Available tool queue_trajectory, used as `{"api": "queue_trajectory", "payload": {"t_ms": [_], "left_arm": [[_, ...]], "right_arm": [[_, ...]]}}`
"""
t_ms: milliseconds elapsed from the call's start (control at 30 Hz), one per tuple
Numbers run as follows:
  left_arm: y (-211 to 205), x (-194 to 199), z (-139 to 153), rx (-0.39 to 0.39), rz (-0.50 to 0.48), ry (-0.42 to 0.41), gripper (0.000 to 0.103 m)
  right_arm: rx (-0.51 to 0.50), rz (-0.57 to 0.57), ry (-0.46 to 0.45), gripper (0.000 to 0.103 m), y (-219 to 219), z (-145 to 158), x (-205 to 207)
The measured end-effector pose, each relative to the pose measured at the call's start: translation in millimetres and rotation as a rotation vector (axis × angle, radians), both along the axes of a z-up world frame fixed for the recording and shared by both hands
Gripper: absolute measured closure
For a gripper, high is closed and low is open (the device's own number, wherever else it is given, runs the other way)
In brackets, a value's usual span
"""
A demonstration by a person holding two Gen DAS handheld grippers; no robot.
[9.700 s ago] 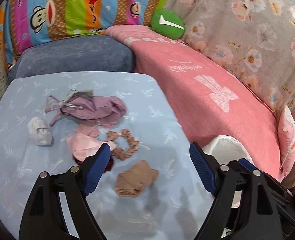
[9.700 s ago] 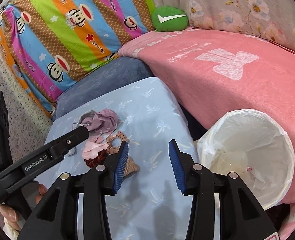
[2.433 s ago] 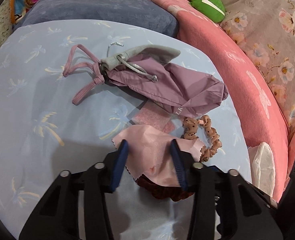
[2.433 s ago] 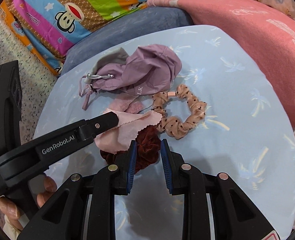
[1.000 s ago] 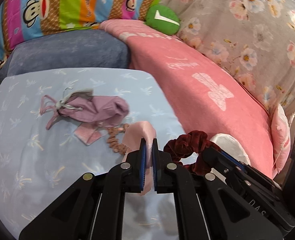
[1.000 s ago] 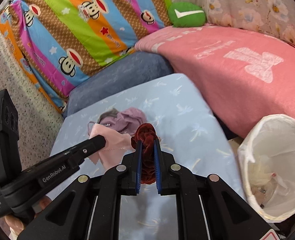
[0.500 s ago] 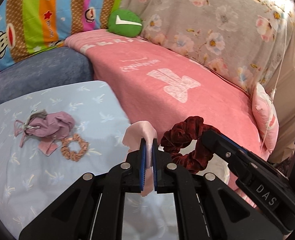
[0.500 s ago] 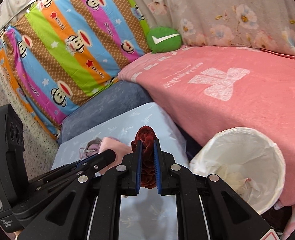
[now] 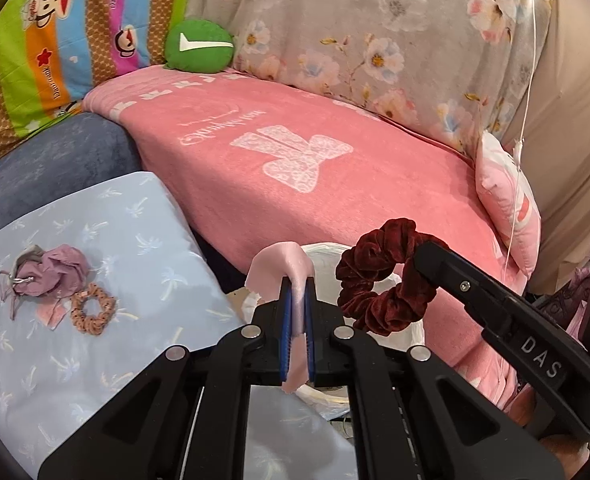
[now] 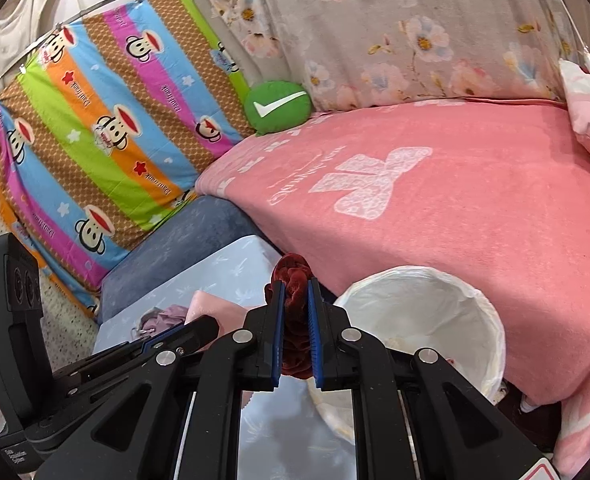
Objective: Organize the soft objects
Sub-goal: 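Carry pink cloth and red scrunchie over the bin and open both tools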
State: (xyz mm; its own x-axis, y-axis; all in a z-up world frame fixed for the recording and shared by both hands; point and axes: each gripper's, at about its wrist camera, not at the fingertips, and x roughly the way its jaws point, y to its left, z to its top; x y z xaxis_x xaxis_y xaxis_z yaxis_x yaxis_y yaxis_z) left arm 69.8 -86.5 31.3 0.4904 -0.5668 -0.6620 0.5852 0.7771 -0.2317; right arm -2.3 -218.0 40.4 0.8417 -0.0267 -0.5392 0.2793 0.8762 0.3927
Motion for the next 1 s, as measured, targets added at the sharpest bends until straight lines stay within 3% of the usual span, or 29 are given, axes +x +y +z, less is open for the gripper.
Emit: {"api": "queue_trajectory", "payload": {"t_ms": [500, 867, 933, 1000], "left_arm": [[-47.5, -11.1, -7.1, 0.035, -0.071, 0.02, 0.097], [-58.9, -6.5, -11.5, 0.043, -0.076, 0.046, 0.096], [-59.0, -6.3, -11.4, 0.043, -0.074, 0.046, 0.09], [-58.8, -5.9, -11.1, 0.043, -0.064, 0.041, 0.075]], "right_arm": [[0.029, -0.068, 0.015, 0.093, -41.3, -15.1, -15.9], [0.035, -0.081, 0.026, 0.093, -51.3, -19.9, -18.8], [0.036, -0.082, 0.026, 0.092, -51.8, -20.3, -19.1], [0.037, -0.083, 0.027, 0.092, -51.8, -20.8, -19.1]]}}
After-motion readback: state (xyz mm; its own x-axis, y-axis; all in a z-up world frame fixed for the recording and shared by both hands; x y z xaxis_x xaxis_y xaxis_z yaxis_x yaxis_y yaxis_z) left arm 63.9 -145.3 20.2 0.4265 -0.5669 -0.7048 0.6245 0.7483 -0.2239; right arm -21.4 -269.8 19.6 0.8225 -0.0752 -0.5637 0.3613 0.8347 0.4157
